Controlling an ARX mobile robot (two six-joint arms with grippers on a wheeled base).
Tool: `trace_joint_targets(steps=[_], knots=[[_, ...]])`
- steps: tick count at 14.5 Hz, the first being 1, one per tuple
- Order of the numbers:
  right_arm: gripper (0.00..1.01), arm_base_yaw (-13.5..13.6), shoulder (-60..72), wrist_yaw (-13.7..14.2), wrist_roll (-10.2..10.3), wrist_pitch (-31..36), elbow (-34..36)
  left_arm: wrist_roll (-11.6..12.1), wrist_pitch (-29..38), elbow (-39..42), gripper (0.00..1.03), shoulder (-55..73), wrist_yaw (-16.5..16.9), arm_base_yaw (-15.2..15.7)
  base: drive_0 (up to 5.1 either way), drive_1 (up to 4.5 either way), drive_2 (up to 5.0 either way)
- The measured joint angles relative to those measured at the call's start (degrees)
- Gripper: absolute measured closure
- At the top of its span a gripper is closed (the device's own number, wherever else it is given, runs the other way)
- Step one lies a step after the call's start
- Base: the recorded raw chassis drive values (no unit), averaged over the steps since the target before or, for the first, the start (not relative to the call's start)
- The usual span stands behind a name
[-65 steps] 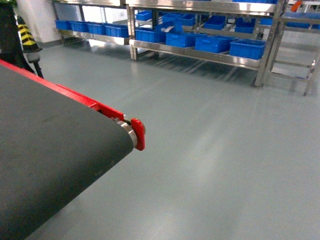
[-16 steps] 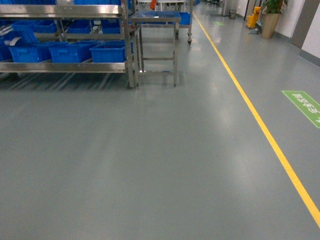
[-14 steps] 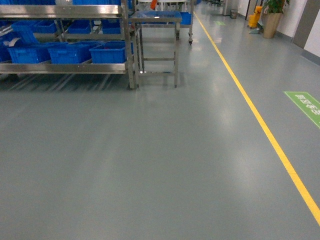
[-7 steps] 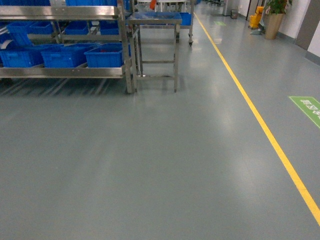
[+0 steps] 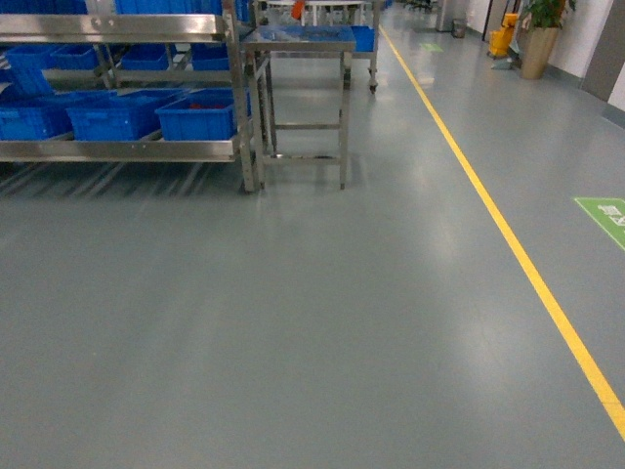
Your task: Sort blue parts and orange caps into right shelf containers
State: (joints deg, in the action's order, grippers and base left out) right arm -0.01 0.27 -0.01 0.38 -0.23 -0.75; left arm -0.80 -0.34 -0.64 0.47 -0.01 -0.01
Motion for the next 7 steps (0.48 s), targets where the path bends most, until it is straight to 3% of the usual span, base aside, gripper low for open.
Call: trace_joint_targets(steps=[7], knots=[[0.57,0.0,0.0,0.0,0.0,-0.13,0.0,0.0,0.0,0.0,0.62,0.0,0.02,0.0,0.0,4.15,-4.1]])
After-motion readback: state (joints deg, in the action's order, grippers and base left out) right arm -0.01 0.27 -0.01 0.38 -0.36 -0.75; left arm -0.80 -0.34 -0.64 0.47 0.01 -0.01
